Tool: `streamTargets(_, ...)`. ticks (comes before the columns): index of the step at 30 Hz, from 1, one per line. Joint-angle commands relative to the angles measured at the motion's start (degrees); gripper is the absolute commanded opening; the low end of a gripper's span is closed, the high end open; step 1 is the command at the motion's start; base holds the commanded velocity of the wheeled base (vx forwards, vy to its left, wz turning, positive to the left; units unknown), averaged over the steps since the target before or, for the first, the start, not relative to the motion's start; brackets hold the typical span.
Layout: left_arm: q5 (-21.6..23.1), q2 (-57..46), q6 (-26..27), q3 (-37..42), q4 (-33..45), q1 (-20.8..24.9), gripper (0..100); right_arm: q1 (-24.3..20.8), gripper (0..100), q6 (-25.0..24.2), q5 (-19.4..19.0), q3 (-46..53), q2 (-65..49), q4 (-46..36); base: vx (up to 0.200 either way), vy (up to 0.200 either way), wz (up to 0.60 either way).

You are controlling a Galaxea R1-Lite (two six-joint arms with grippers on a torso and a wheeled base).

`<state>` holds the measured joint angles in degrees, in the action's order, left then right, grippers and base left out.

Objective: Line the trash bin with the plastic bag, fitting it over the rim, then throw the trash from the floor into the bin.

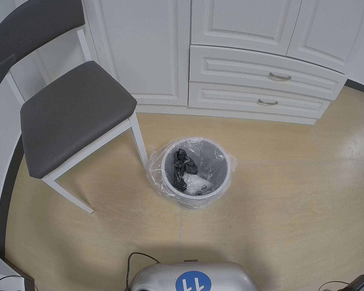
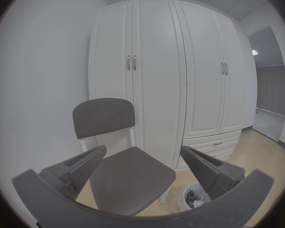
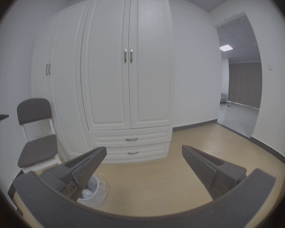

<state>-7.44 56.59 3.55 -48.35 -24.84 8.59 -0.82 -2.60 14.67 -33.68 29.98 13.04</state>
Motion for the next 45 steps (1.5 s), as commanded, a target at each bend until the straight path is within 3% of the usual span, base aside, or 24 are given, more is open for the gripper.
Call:
streamTargets(1, 0.05, -7.37, -0.38, -1.49, 4.45, -0.24, 100, 0.29, 100, -0.04, 0.10, -0.07, -11.78, -0.12, 0.000, 0.000, 0.00)
streamTargets(6, 0.05, -11.15, -1.17, -1.75, 8.85, -0.24, 100, 0.29, 100, -0.04, 0.19, -0.16, -19.25, -2.23, 0.000, 0.000, 0.00)
streamTargets(10, 0.05, -15.90, -1.26, -1.13, 11.84, -0.33, 100, -0.15, 100, 0.05, 2.30, -2.62, -27.52, -9.09, 0.000, 0.000, 0.00)
streamTargets(15, -0.03, -22.05, -1.26, -1.75, 15.26, -0.51, 100, 0.64, 100, -1.01, 3.53, -5.17, -29.98, -11.99, 0.000, 0.000, 0.00)
streamTargets(22, 0.05, -28.73, -1.09, -2.19, 20.45, -2.53, 100, 0.64, 100, -5.84, 11.17, -5.78, -29.98, -12.34, 0.000, 0.000, 0.00)
streamTargets(27, 0.23, -32.42, -1.88, -0.78, 22.56, -5.96, 100, 0.64, 100, -6.28, 11.26, -5.78, -29.98, -12.25, 0.000, 0.000, 0.00)
streamTargets(32, 0.14, -40.86, -7.77, 4.75, 24.14, -10.00, 100, 0.64, 100, -6.90, 10.91, -5.60, -29.98, -12.25, 0.000, 0.000, 0.00)
streamTargets(39, 0.84, -53.25, -7.68, 12.40, 30.29, -9.21, 100, 0.64, 100, -6.98, 6.78, -4.29, -29.98, -12.25, 0.000, 0.000, 0.00)
streamTargets(45, 0.84, -56.59, -6.89, 19.26, 29.33, -9.03, 100, 0.73, 100, -6.90, 4.14, -2.09, -29.98, -11.73, 0.000, 0.000, 0.00)
